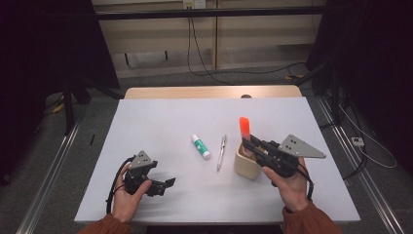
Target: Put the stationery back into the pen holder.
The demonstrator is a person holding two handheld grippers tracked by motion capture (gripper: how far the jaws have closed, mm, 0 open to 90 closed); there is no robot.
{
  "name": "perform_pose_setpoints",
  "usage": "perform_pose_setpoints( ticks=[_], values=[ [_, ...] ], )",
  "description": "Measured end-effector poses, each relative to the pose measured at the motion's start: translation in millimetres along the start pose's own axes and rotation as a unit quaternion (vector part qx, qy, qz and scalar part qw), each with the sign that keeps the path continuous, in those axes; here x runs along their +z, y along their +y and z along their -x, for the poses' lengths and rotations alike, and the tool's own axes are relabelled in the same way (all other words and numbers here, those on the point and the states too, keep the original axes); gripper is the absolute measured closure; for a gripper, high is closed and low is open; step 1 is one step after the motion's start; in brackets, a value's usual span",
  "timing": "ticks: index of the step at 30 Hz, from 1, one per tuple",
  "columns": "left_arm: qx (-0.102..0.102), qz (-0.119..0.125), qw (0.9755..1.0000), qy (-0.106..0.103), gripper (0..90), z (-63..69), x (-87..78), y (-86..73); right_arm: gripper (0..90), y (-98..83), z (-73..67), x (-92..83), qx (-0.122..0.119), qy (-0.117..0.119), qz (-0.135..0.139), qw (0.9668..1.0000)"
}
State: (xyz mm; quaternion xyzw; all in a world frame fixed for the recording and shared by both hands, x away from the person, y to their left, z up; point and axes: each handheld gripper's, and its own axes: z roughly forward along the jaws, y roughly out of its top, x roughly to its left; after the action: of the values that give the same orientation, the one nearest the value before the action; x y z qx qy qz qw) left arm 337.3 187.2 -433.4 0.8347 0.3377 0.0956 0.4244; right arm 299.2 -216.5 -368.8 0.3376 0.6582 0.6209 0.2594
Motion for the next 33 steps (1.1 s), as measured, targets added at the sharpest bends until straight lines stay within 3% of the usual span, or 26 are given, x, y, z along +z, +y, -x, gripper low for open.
perform_pose_setpoints(
  ticks=[8, 17, 33],
  values=[
    [0.0, -0.002, 1.0, 0.0, 6.0, -0.2, 0.2, -0.1, 78.4, -8.4, 19.3, -3.0, 0.011, -0.032, -0.005, 0.9994],
    [0.0, -0.005, 1.0, 0.001, 6.0, 0.0, 0.3, -0.1, 78.2, -19.1, 30.5, -3.7, 0.016, -0.057, -0.017, 0.9981],
    [-0.003, -0.011, 0.9999, -0.002, 6.0, -0.1, 1.6, -0.6, 78.1, -32.8, 31.9, -0.7, 0.008, -0.062, -0.041, 0.9972]
  ],
)
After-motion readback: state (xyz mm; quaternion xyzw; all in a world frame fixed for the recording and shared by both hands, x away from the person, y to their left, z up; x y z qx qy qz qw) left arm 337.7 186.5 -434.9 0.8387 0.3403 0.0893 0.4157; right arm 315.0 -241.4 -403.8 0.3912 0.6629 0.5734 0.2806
